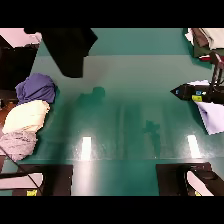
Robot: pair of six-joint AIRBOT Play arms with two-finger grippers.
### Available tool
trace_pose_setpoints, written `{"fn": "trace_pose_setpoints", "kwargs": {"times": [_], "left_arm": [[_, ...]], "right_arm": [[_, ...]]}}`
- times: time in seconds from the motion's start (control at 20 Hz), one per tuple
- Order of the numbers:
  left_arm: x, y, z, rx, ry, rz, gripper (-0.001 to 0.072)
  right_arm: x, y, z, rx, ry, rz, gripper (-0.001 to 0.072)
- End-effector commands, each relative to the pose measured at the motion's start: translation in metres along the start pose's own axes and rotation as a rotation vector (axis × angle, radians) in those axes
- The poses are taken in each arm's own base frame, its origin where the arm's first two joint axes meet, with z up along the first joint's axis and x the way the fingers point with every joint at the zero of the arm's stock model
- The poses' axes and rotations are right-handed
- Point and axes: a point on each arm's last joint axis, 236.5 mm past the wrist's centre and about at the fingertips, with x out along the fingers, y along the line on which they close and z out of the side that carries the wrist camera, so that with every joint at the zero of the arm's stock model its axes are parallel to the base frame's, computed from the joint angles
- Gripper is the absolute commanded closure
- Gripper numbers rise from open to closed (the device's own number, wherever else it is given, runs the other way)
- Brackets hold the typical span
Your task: Fold the shirts.
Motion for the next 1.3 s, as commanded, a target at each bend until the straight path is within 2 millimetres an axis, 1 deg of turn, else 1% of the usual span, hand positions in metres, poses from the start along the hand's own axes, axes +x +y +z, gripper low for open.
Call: {"fn": "trace_pose_setpoints", "kwargs": {"times": [0.0, 0.05, 0.1, 0.15, 0.2, 0.3, 0.4, 0.45, 0.5, 0.55, 0.6, 0.65, 0.75, 0.8, 0.85, 0.9, 0.95, 1.05, 1.15, 1.25], "left_arm": [[-0.037, -0.118, 0.006, 0.107, 0.017, -0.272, 0.0682], [-0.03, -0.135, -0.012, 0.101, 0.071, -0.327, 0.0682], [-0.021, -0.149, -0.032, 0.087, 0.131, -0.375, 0.0682], [-0.007, -0.16, -0.057, 0.063, 0.199, -0.418, 0.0682], [0.006, -0.166, -0.081, 0.042, 0.261, -0.441, 0.0682], [0.034, -0.164, -0.137, 0.008, 0.397, -0.439, 0.0681], [0.059, -0.148, -0.192, -0.044, 0.516, -0.401, 0.0679], [0.068, -0.136, -0.217, -0.07, 0.569, -0.371, 0.0488], [0.074, -0.121, -0.238, -0.111, 0.624, -0.323, 0.0219], [0.073, -0.103, -0.256, -0.16, 0.685, -0.272, 0.0166], [0.066, -0.088, -0.267, -0.193, 0.737, -0.242, 0.0166], [0.053, -0.074, -0.275, -0.221, 0.782, -0.23, 0.0166], [0.028, -0.056, -0.293, -0.317, 0.86, -0.209, 0.0166], [0.019, -0.052, -0.306, -0.359, 0.879, -0.198, 0.0166], [0.01, -0.054, -0.325, -0.407, 0.897, -0.189, 0.0166], [0.002, -0.059, -0.346, -0.448, 0.92, -0.185, 0.0166], [-0.006, -0.07, -0.372, -0.495, 0.948, -0.187, 0.0166], [-0.016, -0.105, -0.415, -0.607, 0.973, -0.225, 0.0166], [-0.022, -0.138, -0.452, -0.672, 0.987, -0.262, 0.0166], [-0.022, -0.162, -0.478, -0.688, 1.0, -0.279, 0.0166]], "right_arm": [[-0.015, 0.012, 0.028, -0.033, -0.078, 0.008, 0.0687], [-0.022, 0.017, 0.038, -0.047, -0.103, 0.012, 0.0687], [-0.031, 0.024, 0.049, -0.064, -0.132, 0.016, 0.0687], [-0.039, 0.03, 0.059, -0.08, -0.161, 0.02, 0.0687], [-0.046, 0.035, 0.067, -0.094, -0.184, 0.023, 0.0687], [-0.06, 0.045, 0.082, -0.12, -0.227, 0.028, 0.0687], [-0.069, 0.05, 0.089, -0.134, -0.252, 0.031, 0.0687], [-0.07, 0.051, 0.091, -0.137, -0.256, 0.03, 0.0687], [-0.069, 0.051, 0.09, -0.136, -0.254, 0.031, 0.0687], [-0.068, 0.05, 0.089, -0.134, -0.25, 0.03, 0.0687], [-0.066, 0.048, 0.087, -0.13, -0.242, 0.03, 0.0687], [-0.063, 0.047, 0.083, -0.124, -0.231, 0.03, 0.0687], [-0.056, 0.042, 0.075, -0.114, -0.205, 0.028, 0.0687], [-0.053, 0.04, 0.072, -0.108, -0.194, 0.027, 0.0687], [-0.05, 0.039, 0.069, -0.104, -0.186, 0.027, 0.0687], [-0.049, 0.038, 0.067, -0.102, -0.18, 0.027, 0.0687], [-0.048, 0.037, 0.067, -0.1, -0.176, 0.027, 0.0687], [-0.046, 0.036, 0.067, -0.097, -0.172, 0.026, 0.0687], [-0.046, 0.036, 0.069, -0.096, -0.18, 0.026, 0.0687], [-0.046, 0.036, 0.069, -0.096, -0.18, 0.026, 0.0687]]}}
